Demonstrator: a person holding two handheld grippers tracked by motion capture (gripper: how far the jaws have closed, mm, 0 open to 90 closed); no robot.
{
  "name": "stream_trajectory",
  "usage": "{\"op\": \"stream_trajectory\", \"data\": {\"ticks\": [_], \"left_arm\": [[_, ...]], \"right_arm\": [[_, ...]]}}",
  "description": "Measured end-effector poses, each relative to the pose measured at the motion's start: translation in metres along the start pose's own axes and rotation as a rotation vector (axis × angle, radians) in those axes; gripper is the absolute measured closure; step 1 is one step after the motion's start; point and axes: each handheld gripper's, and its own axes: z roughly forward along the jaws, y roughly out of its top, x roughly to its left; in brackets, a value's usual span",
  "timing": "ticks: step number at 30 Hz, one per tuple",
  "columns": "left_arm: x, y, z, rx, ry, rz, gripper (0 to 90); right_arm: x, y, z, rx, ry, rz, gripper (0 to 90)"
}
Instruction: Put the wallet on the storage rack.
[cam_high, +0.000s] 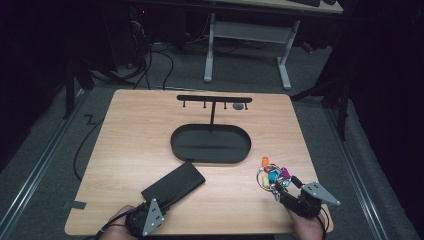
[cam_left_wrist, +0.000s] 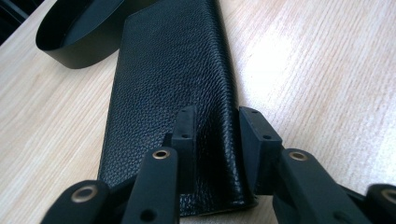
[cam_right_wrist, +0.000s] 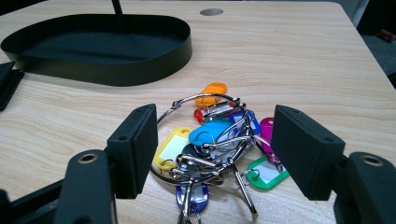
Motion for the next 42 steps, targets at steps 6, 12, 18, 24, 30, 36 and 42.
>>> {"op": "stream_trajectory", "data": {"ticks": [6,12,18,24,30,36,42], "left_arm": [[-0.002,0.002,-0.002,-0.011,0.013,0.01,76.8],[0.009,0.002,-0.013,-0.075,0.01,-0.064,80.4],[0.017,0.002,-0.02,-0.116,-0.007,-0.123,80.9],[0.021,0.005,-0.03,-0.164,-0.018,-0.165,81.8],[0.024,0.007,-0.041,-0.209,-0.035,-0.208,82.3],[0.029,0.007,-0.049,-0.253,-0.066,-0.271,82.5],[0.035,0.004,-0.054,-0.274,-0.09,-0.327,82.6]], "right_arm": [[0.0,0.0,-0.001,-0.005,0.004,0.0,32.5],[-0.001,0.0,-0.001,-0.002,0.002,0.009,32.6],[-0.001,0.0,0.0,-0.001,0.002,0.002,32.6],[-0.001,0.0,0.0,-0.003,0.001,0.004,32.7],[-0.001,0.0,0.0,-0.006,0.0,0.006,32.7],[-0.001,0.001,-0.001,-0.008,0.003,0.007,32.8],[-0.001,0.001,0.0,-0.008,0.001,0.006,32.8]]}}
